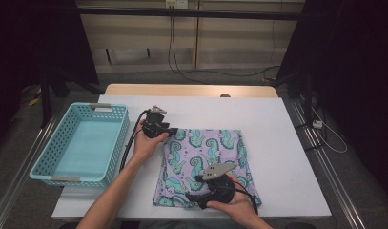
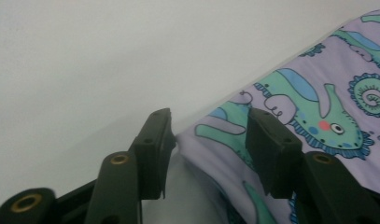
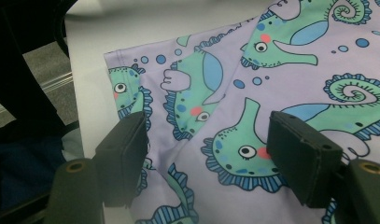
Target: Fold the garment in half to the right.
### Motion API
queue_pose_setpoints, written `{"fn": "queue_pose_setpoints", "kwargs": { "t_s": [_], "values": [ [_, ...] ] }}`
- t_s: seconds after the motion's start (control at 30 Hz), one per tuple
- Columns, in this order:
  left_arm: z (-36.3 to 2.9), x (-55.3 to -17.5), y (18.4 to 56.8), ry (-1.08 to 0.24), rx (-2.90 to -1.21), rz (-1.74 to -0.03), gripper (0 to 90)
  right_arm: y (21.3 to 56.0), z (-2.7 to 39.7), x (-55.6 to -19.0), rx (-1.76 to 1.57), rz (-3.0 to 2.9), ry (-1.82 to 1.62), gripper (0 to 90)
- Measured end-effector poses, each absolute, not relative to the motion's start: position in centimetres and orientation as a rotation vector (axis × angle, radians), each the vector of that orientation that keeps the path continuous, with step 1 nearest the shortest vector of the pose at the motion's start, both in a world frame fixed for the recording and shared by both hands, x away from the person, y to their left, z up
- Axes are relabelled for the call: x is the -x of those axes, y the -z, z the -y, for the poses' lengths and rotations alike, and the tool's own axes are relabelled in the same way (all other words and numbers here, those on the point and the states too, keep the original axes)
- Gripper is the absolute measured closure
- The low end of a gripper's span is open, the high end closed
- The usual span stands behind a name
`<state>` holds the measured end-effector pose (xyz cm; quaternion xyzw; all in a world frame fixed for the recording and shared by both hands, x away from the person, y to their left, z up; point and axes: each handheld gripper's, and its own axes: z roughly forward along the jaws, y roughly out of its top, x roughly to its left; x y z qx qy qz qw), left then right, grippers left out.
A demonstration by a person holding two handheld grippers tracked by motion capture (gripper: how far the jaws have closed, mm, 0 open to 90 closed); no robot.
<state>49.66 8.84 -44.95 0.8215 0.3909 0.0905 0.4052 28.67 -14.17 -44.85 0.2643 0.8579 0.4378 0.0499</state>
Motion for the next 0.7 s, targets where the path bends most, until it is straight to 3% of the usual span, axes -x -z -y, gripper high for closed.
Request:
{"fn": "queue_pose_setpoints", "kwargs": {
  "t_s": [0.27, 0.5, 0.7],
  "values": [
    [-9.1, -50.5, 45.9, -0.229, -2.097, -0.987, 61.3, 45.0, 14.1, -28.7, -0.801, -2.624, -1.324, 28.4],
    [-8.7, -50.1, 46.0, -0.259, -2.133, -0.938, 62.2, 45.2, 14.0, -28.7, -0.797, -2.634, -1.31, 27.2],
    [-8.5, -49.8, 46.1, -0.219, -2.139, -0.899, 78.4, 45.3, 13.7, -28.6, -0.789, -2.639, -1.278, 22.8]
  ]
}}
